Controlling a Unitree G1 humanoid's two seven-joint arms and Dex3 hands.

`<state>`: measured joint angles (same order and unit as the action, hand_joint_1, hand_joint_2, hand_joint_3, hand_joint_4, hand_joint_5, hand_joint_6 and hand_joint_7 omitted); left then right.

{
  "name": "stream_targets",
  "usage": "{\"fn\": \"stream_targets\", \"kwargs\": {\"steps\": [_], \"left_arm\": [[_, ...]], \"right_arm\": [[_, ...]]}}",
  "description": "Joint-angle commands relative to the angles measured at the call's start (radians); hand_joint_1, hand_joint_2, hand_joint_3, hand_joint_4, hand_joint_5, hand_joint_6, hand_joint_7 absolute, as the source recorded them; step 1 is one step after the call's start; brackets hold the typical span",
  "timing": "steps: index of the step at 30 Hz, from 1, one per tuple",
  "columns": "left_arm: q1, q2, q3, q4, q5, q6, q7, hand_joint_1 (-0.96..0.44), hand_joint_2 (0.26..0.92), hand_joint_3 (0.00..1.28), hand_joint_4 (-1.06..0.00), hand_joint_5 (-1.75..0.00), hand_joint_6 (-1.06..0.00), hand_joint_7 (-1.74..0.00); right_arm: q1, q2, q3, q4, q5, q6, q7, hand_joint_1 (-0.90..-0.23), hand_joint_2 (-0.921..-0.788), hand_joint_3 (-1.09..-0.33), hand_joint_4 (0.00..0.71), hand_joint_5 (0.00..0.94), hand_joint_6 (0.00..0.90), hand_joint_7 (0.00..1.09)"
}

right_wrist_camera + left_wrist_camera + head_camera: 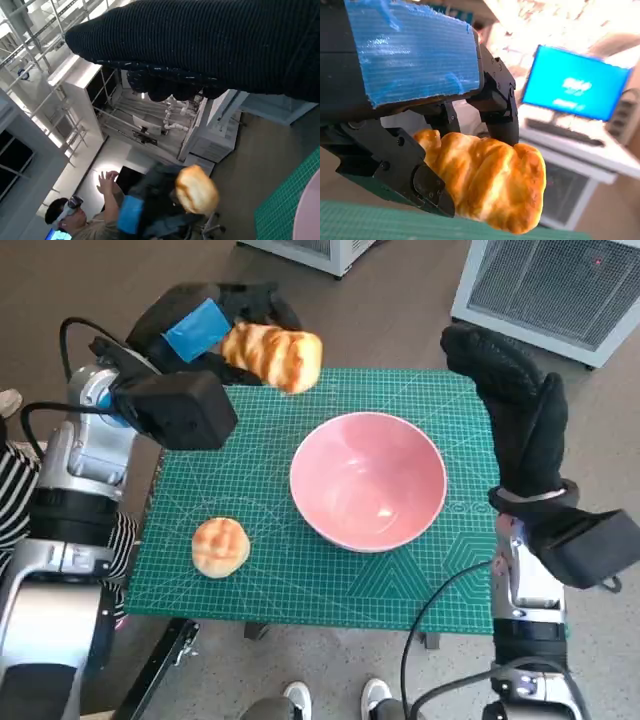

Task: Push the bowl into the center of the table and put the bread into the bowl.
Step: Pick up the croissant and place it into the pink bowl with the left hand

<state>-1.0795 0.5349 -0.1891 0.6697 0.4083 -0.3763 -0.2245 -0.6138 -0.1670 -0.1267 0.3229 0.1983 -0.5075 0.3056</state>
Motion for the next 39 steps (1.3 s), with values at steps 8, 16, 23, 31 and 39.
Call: {"fn": "stream_targets", "kwargs": {"steps": [8,16,23,31,39], "left_arm": [[0.056,-0.055,0.002,-0.171,-0.015,0.083,-0.03,0.0,0.905,0.01,-0.81,-0.98,-0.7,-1.15],[0.025,-0.157,-0.11,-0.069,0.003,0.033,-0.109,0.0,0.918,0.04,-0.75,-1.05,-0.64,-1.2],[0.021,-0.179,-0.134,0.001,-0.05,0.041,-0.263,-0.03,0.858,0.16,-0.38,-0.54,-0.29,-0.67],[0.012,-0.177,-0.129,0.018,-0.089,0.088,-0.428,-0.07,0.803,0.05,-0.21,-0.03,-0.24,-0.15],[0.052,-0.142,-0.102,-0.058,-0.092,0.086,-0.446,-0.09,0.799,0.04,-0.16,0.0,-0.23,-0.1]], "right_arm": [[0.022,-0.01,-0.007,0.002,0.014,0.019,0.013,-0.751,-0.921,-0.722,0.193,0.003,0.0,0.6],[0.037,-0.016,-0.007,-0.025,0.005,0.025,0.006,-0.751,-0.921,-0.723,0.192,0.002,-0.001,0.6],[0.051,-0.023,-0.012,-0.052,0.003,0.035,0.002,-0.752,-0.921,-0.722,0.192,0.002,0.0,0.6],[0.063,-0.028,-0.02,-0.076,-0.003,0.047,-0.009,-0.76,-0.921,-0.722,0.192,0.002,0.006,0.6],[0.071,-0.024,-0.017,-0.092,-0.014,0.054,-0.025,-0.762,-0.921,-0.72,0.192,0.002,0.007,0.61]]}}
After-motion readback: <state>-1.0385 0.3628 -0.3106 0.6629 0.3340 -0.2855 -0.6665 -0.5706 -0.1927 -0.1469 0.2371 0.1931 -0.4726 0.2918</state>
